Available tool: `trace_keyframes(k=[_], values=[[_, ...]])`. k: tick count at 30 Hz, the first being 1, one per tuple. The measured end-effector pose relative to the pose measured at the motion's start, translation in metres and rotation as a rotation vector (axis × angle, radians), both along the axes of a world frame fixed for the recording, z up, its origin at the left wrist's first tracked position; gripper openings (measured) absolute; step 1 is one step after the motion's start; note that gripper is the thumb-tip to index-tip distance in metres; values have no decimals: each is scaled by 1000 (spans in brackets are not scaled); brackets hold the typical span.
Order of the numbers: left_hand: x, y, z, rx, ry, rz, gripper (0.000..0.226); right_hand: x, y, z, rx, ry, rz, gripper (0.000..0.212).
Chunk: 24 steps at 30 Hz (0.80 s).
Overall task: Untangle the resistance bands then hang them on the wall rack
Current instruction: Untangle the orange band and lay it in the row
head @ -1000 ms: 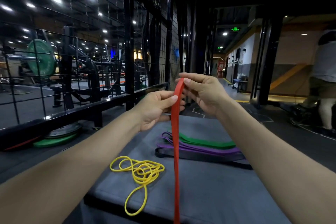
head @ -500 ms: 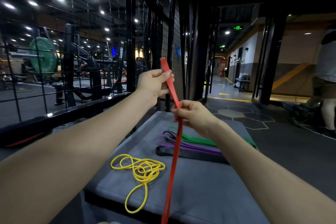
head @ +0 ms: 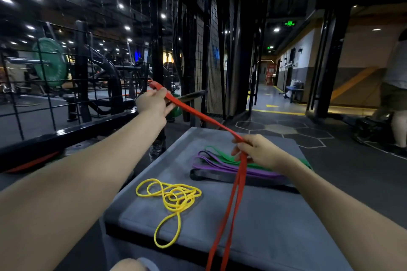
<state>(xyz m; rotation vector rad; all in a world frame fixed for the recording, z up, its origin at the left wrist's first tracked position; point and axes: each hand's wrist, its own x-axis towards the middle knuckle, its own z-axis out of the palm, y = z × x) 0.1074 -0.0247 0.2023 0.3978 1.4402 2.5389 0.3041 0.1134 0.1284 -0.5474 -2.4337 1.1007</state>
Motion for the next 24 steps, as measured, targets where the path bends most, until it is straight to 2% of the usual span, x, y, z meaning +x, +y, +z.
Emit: trace_keyframes(k=[4,7,12,16,18,22,24], values=[[-11,-2,-3,-12,24,37,14,-1,-4,-1,-141,82,43,21],[-12,-2,-5,-20,40,46,7,-3,-4,-6,-129,45,50,21],[-16,-8,-4,-17,56,68,15,-1,-7,-9,-88,32,122,11],[-17,-12,-10,-8,53,72,17,0,-4,-6,196,-49,75,17],[-14,-14,-9,17,45,67,19,-3,-5,-7,231,-48,54,20],[-12,-20,-5,22,52,56,20,-5,-11,-11,65,77,73,32],[-13,-24,-6,16,63,54,20,-5,-14,-10,-67,149,99,28]])
